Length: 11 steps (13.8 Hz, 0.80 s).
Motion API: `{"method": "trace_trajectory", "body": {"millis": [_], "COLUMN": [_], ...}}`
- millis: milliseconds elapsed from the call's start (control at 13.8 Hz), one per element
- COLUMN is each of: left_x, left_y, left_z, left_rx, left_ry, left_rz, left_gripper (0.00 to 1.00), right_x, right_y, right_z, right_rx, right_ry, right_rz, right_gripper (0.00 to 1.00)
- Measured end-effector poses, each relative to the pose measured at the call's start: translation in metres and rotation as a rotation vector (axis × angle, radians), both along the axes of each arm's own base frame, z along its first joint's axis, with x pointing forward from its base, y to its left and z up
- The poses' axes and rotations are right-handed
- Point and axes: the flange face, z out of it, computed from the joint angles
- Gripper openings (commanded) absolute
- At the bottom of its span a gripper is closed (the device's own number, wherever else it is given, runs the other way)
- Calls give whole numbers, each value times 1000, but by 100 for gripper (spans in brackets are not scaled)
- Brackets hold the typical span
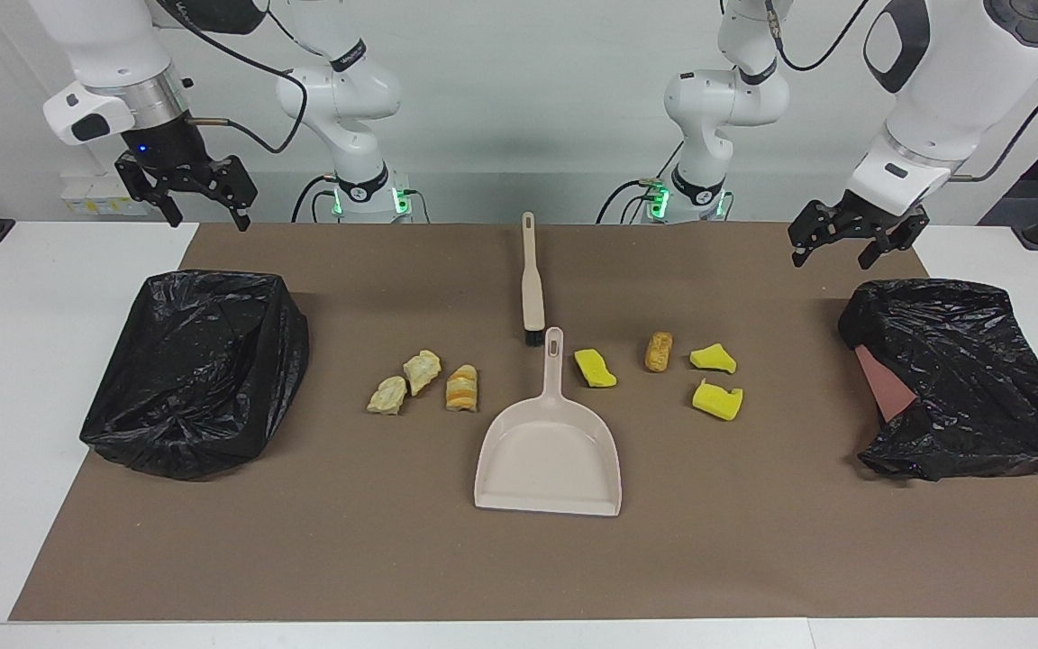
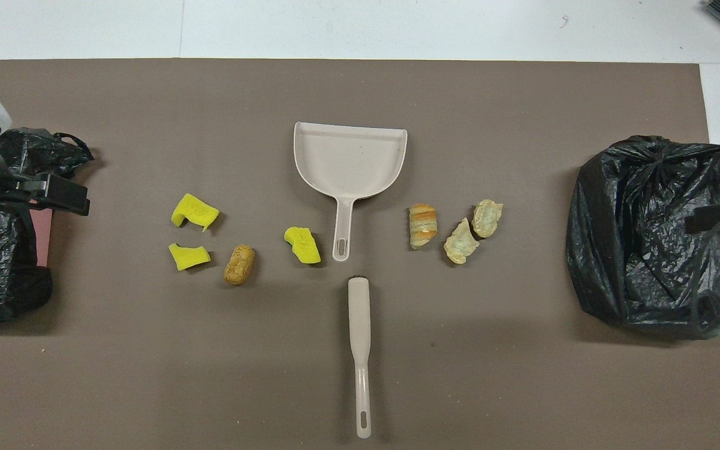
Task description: Sweep and dump trash in bin
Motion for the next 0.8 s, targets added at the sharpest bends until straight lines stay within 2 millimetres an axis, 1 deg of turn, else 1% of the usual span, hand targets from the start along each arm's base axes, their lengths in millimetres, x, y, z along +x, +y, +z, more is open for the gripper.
{"method": "trace_trajectory", "body": {"millis": [363, 653, 799], "left_x": [0, -1, -4], "left_y": [0, 0, -2], "left_z": [0, 0, -4], "left_rx": [0, 0, 1], "left_ry": [1, 4, 12], "left_rz": [-1, -1, -4], "left_gripper": [100, 100, 100], "right_x": [0, -5, -6], "right_y": [-5, 3, 5], "right_z": [0, 11, 12], "right_rx": [0, 0, 0], "right_ry": [-1, 24, 26], "right_rz": [-9, 15, 19], "right_gripper": [100, 100, 100]}}
